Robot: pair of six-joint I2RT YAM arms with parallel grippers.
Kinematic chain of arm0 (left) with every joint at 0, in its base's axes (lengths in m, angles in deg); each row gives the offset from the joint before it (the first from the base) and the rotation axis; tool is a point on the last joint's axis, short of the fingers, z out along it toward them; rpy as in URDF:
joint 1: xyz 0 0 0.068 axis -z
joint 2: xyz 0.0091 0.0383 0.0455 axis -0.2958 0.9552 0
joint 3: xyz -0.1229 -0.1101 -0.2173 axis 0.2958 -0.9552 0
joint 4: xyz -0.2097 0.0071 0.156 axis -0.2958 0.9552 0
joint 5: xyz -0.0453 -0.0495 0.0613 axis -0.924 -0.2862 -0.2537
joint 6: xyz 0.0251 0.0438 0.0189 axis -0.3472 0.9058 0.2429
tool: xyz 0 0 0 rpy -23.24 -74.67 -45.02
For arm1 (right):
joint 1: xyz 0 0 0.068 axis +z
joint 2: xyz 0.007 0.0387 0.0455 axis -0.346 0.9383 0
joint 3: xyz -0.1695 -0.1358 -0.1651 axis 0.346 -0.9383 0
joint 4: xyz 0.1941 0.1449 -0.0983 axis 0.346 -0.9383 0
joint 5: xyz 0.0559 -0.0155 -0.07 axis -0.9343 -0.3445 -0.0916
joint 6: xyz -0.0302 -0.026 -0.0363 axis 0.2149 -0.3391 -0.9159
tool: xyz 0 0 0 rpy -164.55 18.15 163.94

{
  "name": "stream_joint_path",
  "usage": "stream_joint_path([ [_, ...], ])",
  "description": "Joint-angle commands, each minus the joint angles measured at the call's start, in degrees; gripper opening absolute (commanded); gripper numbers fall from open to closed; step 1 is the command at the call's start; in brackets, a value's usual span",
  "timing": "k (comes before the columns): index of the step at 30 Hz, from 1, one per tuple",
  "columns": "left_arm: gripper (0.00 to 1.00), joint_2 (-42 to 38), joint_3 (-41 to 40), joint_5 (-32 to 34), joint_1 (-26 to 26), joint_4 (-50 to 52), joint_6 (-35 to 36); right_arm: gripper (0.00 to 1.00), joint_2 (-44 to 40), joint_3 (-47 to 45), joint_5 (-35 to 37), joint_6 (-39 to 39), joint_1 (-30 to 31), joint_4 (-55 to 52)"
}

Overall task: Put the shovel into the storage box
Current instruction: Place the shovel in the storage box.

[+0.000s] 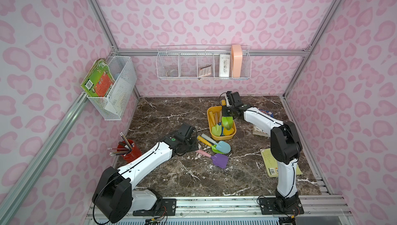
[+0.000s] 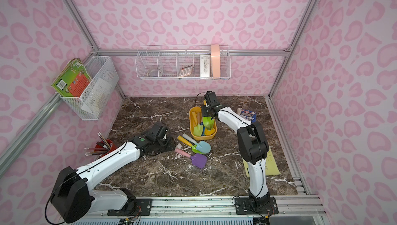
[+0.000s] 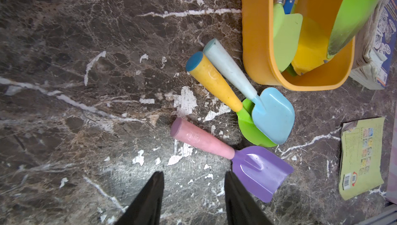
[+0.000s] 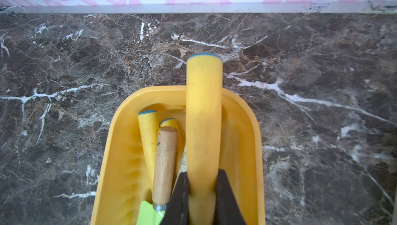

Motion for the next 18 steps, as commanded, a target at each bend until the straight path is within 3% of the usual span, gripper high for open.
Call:
stream_joint_path([
  [1, 0.51, 0.1, -0.3, -0.3, -0.1, -0.6, 0.2, 0.06, 0.3, 0.5, 0.7, -0.5, 0.0, -2.3],
  [8, 0.51, -0.6, -0.8, 0.1, -0.1, -0.2, 0.3, 0.09, 3.6, 0.2, -0.2, 0.7, -0.2, -1.7],
  [13, 0.51, -0.6, -1.0, 0.3, -0.2, -0.1, 0.3, 0.34, 4.5, 1.4, 0.0, 1.2, -0.1, -1.7],
  [18, 0.51, -0.2, -1.0, 0.0, -0.3, -0.4, 0.3, 0.42, 3.2, 2.5, 0.4, 0.9, -0.1, -2.3],
])
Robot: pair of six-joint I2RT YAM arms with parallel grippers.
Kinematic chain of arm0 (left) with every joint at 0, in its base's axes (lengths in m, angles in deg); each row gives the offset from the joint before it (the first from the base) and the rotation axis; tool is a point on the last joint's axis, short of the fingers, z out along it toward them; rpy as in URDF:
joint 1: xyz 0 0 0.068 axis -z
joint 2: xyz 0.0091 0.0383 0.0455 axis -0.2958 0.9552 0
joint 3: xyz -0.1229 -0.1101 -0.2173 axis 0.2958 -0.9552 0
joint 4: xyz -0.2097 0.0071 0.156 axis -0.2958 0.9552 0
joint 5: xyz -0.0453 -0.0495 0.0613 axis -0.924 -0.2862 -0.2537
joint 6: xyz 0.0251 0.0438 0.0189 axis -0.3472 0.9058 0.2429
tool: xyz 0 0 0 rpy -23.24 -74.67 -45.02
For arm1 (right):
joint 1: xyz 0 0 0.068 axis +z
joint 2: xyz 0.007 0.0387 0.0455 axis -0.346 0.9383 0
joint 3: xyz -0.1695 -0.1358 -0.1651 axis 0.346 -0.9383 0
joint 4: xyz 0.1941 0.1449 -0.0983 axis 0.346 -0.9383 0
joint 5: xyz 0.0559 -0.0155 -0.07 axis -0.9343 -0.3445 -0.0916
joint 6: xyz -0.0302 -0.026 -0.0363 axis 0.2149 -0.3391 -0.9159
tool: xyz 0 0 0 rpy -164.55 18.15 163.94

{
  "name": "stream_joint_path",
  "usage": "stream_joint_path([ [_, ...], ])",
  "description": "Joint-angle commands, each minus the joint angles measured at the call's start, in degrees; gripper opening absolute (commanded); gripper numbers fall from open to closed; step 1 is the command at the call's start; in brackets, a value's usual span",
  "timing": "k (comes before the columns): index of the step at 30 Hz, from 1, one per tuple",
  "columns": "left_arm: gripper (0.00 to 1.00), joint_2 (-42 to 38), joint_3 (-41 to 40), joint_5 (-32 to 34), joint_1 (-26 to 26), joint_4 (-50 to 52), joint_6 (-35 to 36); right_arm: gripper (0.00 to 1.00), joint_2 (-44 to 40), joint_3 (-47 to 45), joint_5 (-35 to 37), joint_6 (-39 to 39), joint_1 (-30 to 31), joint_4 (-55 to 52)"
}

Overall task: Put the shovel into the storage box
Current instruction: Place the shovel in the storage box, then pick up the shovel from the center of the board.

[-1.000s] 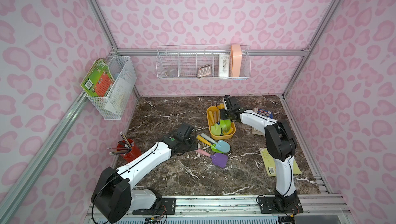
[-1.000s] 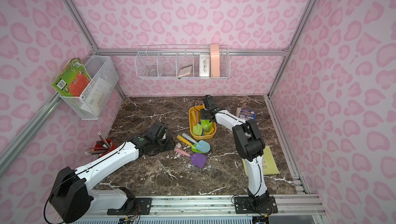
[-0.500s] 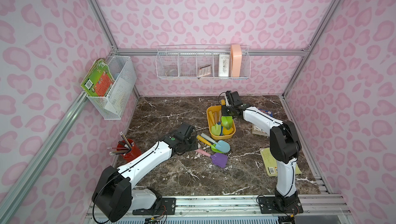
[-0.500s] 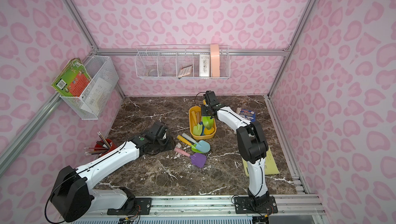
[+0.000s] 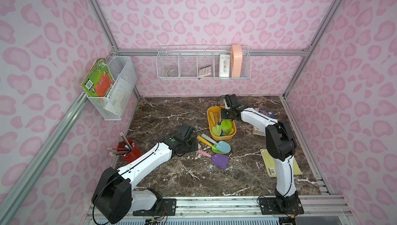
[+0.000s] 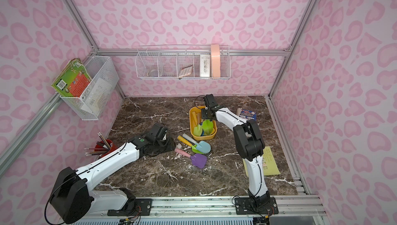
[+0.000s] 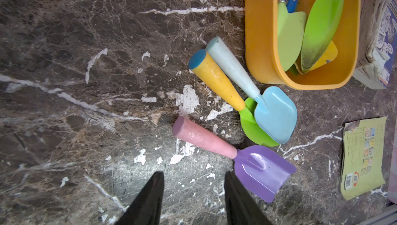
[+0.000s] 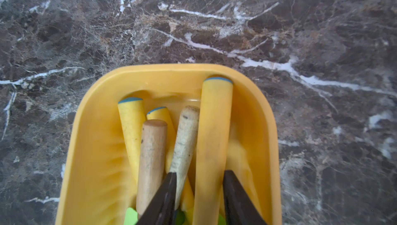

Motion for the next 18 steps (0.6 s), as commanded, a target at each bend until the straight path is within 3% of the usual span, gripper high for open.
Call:
stream_joint_path([
  [1, 0.51, 0.2, 0.1, 0.0, 0.0, 0.0, 0.3, 0.42, -1.8, 0.4, 0.7, 0.4, 0.0, -0.6],
  [10, 0.51, -0.7, 1.5, -0.3, 0.0, 1.2, 0.9, 0.41, -10.6, -7.7, 0.1, 0.7, 0.6, 2.9],
  [18, 0.54, -3.7, 2.4, -1.1, 0.0, 3.9, 1.3, 0.42, -26.0, -24.6, -4.3, 0.3, 1.9, 9.3],
])
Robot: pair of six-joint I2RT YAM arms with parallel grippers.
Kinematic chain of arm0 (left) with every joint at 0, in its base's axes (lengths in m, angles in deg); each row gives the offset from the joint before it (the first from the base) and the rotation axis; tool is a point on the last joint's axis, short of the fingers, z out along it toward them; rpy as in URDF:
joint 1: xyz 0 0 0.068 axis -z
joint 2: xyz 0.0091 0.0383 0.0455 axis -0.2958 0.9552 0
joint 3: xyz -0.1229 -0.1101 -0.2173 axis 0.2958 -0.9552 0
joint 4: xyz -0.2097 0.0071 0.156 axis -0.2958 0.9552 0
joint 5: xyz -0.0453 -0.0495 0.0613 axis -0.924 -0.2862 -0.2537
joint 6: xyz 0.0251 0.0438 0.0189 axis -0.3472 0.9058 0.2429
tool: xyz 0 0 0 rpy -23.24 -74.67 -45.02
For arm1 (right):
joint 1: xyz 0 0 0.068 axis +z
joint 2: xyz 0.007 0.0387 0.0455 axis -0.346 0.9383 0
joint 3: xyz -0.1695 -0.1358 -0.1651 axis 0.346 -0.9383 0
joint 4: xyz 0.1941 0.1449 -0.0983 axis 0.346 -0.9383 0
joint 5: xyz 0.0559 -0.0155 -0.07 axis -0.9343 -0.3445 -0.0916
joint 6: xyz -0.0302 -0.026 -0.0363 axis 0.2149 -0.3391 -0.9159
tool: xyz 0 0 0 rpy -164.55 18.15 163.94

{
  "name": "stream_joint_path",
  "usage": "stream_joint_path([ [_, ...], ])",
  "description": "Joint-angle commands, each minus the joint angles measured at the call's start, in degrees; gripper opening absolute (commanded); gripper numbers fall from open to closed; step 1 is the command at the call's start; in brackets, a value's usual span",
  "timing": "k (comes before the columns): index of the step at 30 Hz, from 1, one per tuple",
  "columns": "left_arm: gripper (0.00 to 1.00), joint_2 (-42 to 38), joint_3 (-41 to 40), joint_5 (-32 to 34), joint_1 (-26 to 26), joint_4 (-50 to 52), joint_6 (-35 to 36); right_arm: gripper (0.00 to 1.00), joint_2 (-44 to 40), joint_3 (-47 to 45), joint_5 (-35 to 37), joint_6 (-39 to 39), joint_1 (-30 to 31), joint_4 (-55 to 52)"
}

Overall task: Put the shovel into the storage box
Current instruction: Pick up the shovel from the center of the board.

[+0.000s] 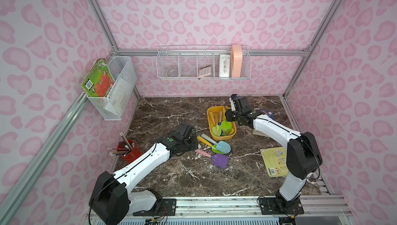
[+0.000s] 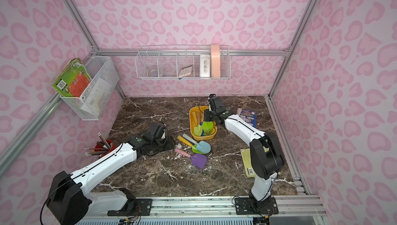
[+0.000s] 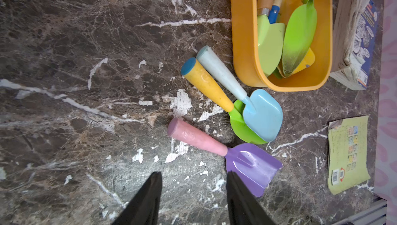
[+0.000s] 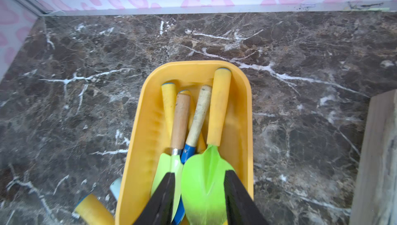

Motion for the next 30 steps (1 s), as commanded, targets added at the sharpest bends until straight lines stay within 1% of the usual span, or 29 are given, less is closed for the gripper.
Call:
stream_joint_path([
  [1, 0.55, -1.3, 0.6, -1.0, 0.0, 2.4, 0.9, 0.41, -5.0, -5.9, -3.1, -0.2, 0.6, 4.0],
  [5, 0.55, -3.0, 0.4, -1.5, 0.0, 5.0, 0.6, 0.42, -11.1, -12.5, -5.7, -1.8, 2.7, 5.6],
  [8, 0.55, -5.0, -0.8, -0.5, 0.1, 6.8, 0.1, 0.42, -15.0, -16.8, -7.1, -3.6, 5.3, 7.4],
  [10, 0.55, -6.9, -1.9, 1.8, 0.1, 8.5, -1.0, 0.42, -16.7, -18.9, -9.2, -4.6, 6.9, 8.2],
  [13, 0.55, -10.8, -5.0, 5.7, 0.1, 10.0, -3.9, 0.42, -17.5, -21.2, -10.1, -6.0, 10.3, 9.3],
  [16, 0.55, -13.3, -6.8, 7.8, 0.0, 12.2, -5.5, 0.46, -16.3, -22.4, -10.8, -6.7, 13.2, 10.7],
  [19, 0.56, -14.7, -8.3, 7.5, -0.3, 12.7, -6.8, 0.48, -13.7, -22.5, -12.4, -6.7, 15.2, 11.9],
  [21, 0.59, -15.6, -9.1, 7.8, -0.7, 13.1, -7.5, 0.5, -11.3, -21.8, -12.9, -7.2, 16.7, 12.1],
  [22, 0.61, -16.0, -9.4, 7.9, -0.9, 13.4, -7.6, 0.5, -10.3, -21.3, -13.1, -7.4, 17.5, 11.8],
  [30, 0.62, -18.2, -9.9, 8.6, -1.9, 13.8, -6.9, 0.5, -3.2, -19.8, -12.1, -8.9, 21.3, 11.2],
])
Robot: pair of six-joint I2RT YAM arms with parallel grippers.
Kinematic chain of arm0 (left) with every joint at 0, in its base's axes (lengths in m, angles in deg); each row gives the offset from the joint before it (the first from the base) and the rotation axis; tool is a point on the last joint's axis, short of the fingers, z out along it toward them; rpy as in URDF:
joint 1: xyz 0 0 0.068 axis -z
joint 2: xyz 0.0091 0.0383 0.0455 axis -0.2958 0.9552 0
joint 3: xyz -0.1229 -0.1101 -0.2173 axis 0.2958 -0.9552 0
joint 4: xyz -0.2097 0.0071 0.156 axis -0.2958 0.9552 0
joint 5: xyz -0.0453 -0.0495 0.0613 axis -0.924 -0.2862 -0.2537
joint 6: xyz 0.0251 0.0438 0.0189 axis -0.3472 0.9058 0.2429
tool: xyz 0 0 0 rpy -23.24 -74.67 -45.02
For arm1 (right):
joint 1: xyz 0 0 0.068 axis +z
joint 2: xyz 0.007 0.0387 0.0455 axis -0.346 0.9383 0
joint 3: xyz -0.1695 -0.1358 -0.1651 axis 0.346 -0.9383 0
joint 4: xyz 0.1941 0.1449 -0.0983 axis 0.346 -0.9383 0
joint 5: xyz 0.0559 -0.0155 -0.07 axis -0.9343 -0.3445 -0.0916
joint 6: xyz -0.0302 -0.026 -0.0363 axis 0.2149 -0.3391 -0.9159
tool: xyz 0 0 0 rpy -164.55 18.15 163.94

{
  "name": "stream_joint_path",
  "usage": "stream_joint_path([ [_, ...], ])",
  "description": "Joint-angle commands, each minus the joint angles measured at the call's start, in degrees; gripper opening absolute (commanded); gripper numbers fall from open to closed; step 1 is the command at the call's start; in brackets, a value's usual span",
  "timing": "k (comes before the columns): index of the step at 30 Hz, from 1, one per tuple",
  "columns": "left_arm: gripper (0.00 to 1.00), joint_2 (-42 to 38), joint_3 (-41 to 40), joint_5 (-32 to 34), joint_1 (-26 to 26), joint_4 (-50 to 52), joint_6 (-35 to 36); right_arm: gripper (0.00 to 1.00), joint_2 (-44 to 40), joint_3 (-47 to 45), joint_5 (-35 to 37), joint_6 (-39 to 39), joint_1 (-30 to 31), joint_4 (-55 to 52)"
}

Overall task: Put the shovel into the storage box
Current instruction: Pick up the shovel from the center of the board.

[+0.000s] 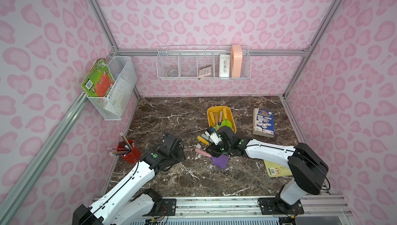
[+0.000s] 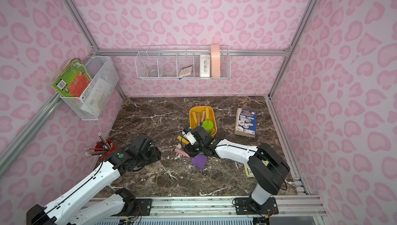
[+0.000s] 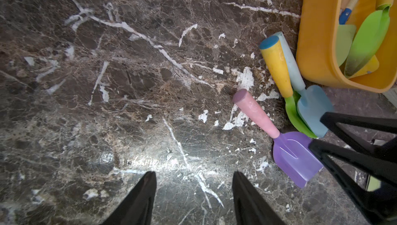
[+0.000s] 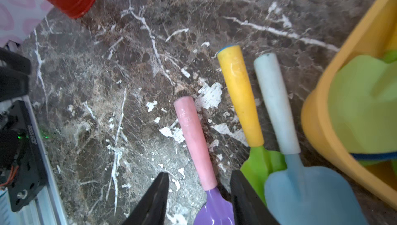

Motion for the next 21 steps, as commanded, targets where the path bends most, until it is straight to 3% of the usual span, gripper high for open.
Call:
stream_joint_path([
  [1, 0.62, -0.2, -0.2, 0.9, -0.2, 0.8, -0.1, 0.5, 1.7, 0.5, 0.8, -1.2, 1.0, 0.8],
  [21, 0.6, 0.6, -0.8, 0.6, -0.4, -0.7, 0.1, 0.44, 10.8, 5.6, 10.0, -5.4, 6.4, -3.5],
])
